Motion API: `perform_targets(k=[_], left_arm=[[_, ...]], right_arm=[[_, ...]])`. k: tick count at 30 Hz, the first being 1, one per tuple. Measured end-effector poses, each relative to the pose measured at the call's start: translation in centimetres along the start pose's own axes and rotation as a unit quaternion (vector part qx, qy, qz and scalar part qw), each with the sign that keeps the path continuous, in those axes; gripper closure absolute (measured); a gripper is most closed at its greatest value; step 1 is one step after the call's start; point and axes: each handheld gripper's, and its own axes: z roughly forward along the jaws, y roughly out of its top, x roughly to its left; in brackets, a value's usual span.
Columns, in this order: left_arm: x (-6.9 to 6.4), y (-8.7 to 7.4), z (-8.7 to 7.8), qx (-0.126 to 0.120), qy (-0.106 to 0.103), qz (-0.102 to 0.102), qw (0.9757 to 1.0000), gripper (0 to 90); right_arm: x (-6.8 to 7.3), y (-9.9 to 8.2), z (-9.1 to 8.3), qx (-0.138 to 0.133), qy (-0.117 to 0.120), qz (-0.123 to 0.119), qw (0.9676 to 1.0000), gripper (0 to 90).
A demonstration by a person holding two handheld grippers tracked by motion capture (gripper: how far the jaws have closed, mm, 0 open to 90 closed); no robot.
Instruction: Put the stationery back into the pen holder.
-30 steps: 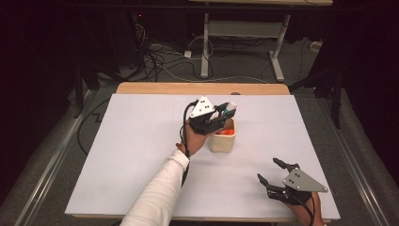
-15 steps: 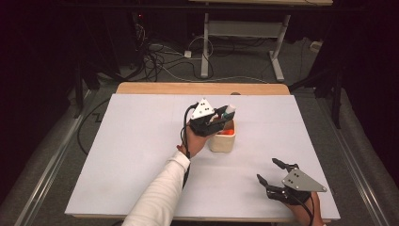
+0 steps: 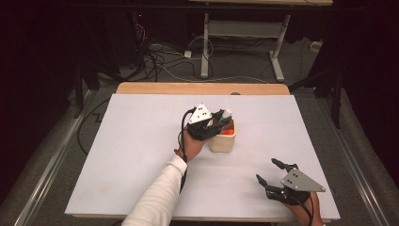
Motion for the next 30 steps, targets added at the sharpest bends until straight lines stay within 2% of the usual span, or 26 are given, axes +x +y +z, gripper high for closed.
perform_targets(k=[21,30], left_arm=[[-0.27,-0.13,-0.13,0.025,0.014,0.017,0.9994,61.8],[-0.26,0.09,-0.41,0.024,0.021,0.021,0.9993,58.8]], right_arm=[[0.08,0.06,-0.02,0.0,0.003,-0.002,1.0,26.8],[0.13,0.06,0.01,0.002,0.005,-0.003,1.0,26.8]])
